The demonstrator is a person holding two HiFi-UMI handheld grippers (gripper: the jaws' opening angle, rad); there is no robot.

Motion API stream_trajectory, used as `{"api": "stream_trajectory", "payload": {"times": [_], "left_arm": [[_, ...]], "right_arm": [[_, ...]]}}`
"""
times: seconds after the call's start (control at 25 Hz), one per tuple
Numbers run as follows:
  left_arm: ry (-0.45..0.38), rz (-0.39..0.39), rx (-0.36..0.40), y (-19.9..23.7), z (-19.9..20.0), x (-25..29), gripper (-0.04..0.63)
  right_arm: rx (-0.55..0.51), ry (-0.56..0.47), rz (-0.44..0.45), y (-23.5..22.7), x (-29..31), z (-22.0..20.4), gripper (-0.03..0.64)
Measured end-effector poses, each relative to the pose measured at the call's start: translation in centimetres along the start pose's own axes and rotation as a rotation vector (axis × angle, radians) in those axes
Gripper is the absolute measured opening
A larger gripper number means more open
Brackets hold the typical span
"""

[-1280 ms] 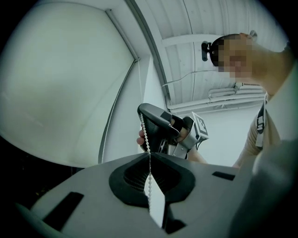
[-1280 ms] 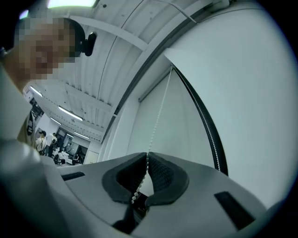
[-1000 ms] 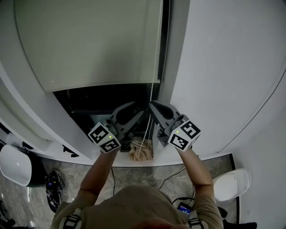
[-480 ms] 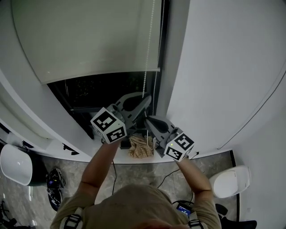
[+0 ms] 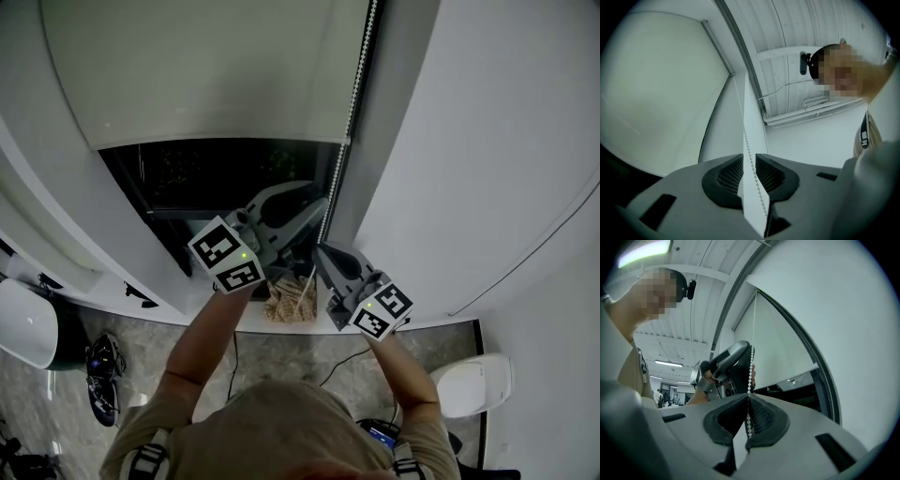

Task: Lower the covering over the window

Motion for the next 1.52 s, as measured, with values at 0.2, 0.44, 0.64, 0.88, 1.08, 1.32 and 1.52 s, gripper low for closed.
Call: {"api": "stream_trajectory", "payload": {"times": [0.2,0.44,0.64,0.88,1.08,1.32,1.52], "left_arm": [[0.024,-0.024,0.005,-0.2,-0.3,0.6,0.072],[0.072,0.041,-0.037,1.1,-2.0,0.6,0.023],[0.073,0.090,-0.019,1.9,-3.9,-1.2,0.021],[0.092,0.100,-0.019,0.8,-6.0,-3.4,0.021],[0.115,0.081,-0.051,-0.4,-9.1,-4.1,0.021],[0.113,0.042,-0.094,-1.1,-9.2,-4.6,0.021],[-0.064,0.016,-0.211,2.2,-3.6,-4.3,0.167]], "right_arm": [[-0.005,0.001,0.013,0.2,0.6,-0.4,0.012],[0.025,0.029,0.018,-0.1,1.1,-2.1,0.012],[-0.138,0.062,0.002,0.2,-0.1,-2.9,0.069],[-0.240,-0.071,-0.020,0.6,-0.7,4.1,0.160],[-0.303,-0.086,-0.007,-0.5,2.1,7.1,0.158],[-0.258,-0.060,-0.021,-1.4,4.7,9.4,0.020],[-0.172,-0.008,-0.039,-2.5,3.3,5.3,0.015]]}}
Point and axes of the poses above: the fingertips, and each gripper's own axes: x forward along the fingers, y to its left, z out of its top, the point moved 1 cm from there along -x, backward along the fingers, and after that the axes turned 10 degrees about z, right-handed, at the moved point
